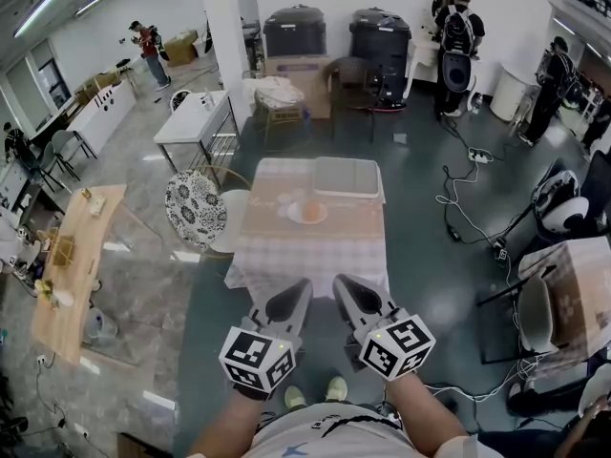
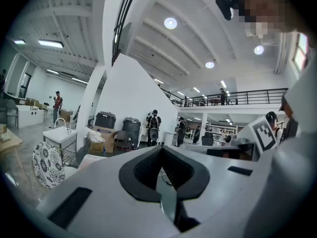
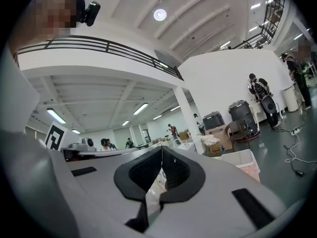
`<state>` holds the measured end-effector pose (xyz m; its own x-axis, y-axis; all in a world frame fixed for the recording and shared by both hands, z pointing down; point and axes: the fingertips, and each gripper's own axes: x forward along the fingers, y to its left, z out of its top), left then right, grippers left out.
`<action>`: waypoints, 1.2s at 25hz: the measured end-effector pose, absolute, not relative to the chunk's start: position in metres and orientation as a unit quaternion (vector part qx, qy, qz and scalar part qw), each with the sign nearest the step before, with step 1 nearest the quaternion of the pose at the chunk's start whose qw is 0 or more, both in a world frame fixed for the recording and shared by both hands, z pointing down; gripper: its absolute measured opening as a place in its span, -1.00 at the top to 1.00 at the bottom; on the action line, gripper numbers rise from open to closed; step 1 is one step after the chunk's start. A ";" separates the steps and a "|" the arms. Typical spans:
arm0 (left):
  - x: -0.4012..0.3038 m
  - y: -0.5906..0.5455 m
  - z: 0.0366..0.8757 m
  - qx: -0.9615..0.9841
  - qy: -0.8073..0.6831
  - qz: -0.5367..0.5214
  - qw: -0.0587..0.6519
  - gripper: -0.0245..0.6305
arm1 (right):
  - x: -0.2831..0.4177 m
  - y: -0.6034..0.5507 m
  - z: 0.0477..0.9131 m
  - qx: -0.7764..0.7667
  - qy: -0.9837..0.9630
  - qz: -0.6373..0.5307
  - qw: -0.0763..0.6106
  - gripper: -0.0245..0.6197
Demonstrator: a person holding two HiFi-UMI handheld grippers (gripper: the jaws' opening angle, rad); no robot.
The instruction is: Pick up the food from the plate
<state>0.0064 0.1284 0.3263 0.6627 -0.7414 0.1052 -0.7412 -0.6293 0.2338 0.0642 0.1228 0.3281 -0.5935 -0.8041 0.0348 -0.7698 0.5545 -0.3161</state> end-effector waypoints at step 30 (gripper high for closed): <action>0.037 0.118 0.333 0.885 -0.450 0.009 0.120 0.91 | 0.099 0.109 0.340 -0.424 0.890 -0.158 0.059 0.88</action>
<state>0.0372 0.1176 0.3333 0.5954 -0.7939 0.1232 -0.7981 -0.5670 0.2039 0.0986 0.1095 0.3402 -0.6340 -0.7728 0.0286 -0.7352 0.5909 -0.3321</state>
